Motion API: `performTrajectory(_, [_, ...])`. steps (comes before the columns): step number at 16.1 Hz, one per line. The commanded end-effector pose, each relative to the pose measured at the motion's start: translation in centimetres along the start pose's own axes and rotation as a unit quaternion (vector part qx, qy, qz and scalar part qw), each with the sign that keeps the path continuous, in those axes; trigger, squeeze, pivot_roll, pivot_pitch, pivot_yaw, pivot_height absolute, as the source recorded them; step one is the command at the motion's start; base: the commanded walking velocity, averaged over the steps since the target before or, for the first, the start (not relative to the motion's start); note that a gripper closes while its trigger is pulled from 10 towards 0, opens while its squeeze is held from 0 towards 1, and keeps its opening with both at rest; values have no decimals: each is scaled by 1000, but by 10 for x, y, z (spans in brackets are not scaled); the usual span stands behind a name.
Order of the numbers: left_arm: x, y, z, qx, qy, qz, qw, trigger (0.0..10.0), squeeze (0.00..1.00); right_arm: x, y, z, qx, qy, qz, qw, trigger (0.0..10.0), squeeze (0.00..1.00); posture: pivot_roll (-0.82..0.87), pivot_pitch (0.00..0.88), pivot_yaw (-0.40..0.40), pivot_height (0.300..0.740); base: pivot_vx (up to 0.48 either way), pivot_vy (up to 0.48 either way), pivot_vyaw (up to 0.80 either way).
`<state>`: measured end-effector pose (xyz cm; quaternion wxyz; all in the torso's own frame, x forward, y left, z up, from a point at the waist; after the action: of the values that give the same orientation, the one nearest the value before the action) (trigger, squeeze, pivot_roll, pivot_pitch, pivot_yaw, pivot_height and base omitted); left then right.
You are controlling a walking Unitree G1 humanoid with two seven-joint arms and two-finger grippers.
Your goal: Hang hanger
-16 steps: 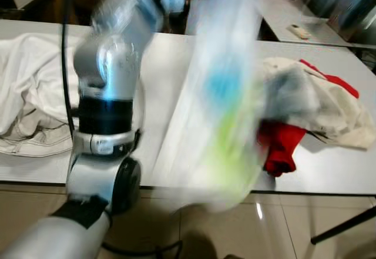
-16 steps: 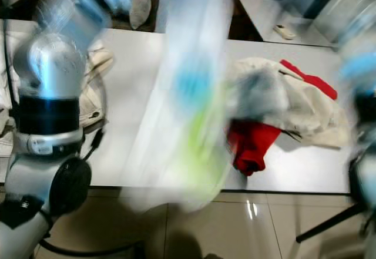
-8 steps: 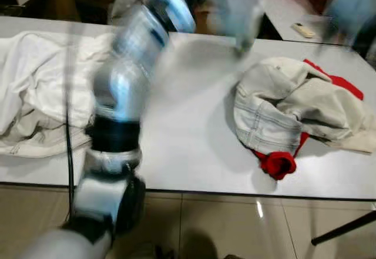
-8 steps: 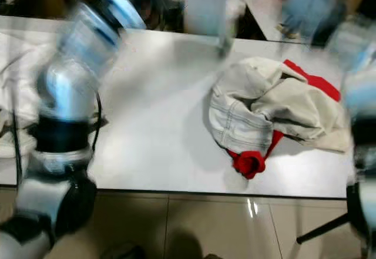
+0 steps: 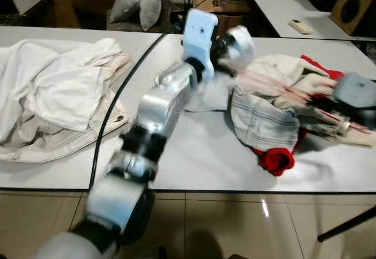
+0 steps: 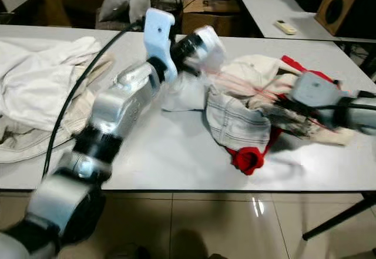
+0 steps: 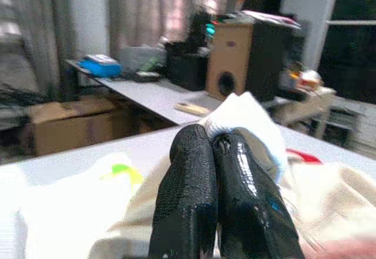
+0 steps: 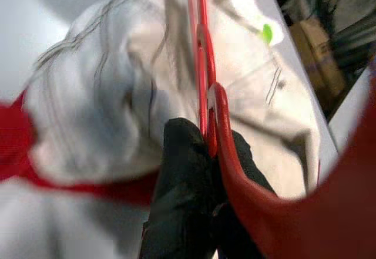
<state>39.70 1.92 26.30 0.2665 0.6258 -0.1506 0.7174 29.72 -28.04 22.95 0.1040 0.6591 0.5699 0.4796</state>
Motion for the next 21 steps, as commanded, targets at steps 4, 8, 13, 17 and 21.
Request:
performTrajectory(4, [-18,-29,1,53,-28,19,998,10000,0,10,-1,-30,47,14,18,999,10000,0,-63,0,11,740,0,0,0])
performTrajectory(8, [-77,-40,-24,27,-118,35,992,10000,0,23,11,-69,38,52,49,997,10000,0,-67,0,19,740,0,0,0])
performTrajectory(13, [-129,-12,-58,-100,-183,1,978,10000,0,18,23,-87,-58,84,109,989,10000,0,-67,0,16,740,0,0,0])
performTrajectory(17, [-116,29,-105,-322,-224,40,919,10000,1000,14,4,-61,-96,74,166,979,10000,0,-45,0,-2,740,0,0,0])
performTrajectory(21, [-100,37,-132,-392,-253,83,880,10000,1000,22,-15,-39,-111,92,206,968,10000,0,-44,0,5,740,0,0,0])
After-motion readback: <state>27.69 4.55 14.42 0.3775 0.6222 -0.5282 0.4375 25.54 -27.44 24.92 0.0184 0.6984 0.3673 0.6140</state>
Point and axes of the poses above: a point about 5 cm out from each wrist's last joint towards the gripper, its own z axis pointing out of the wrist towards the gripper, its own x axis along the axis of the wrist's last joint, y = z × x, the point moved 2 cm from there along z, pointing out of the wrist towards the gripper, and after that the axes turned 7 degrees about -z, right-handed, at the moved point
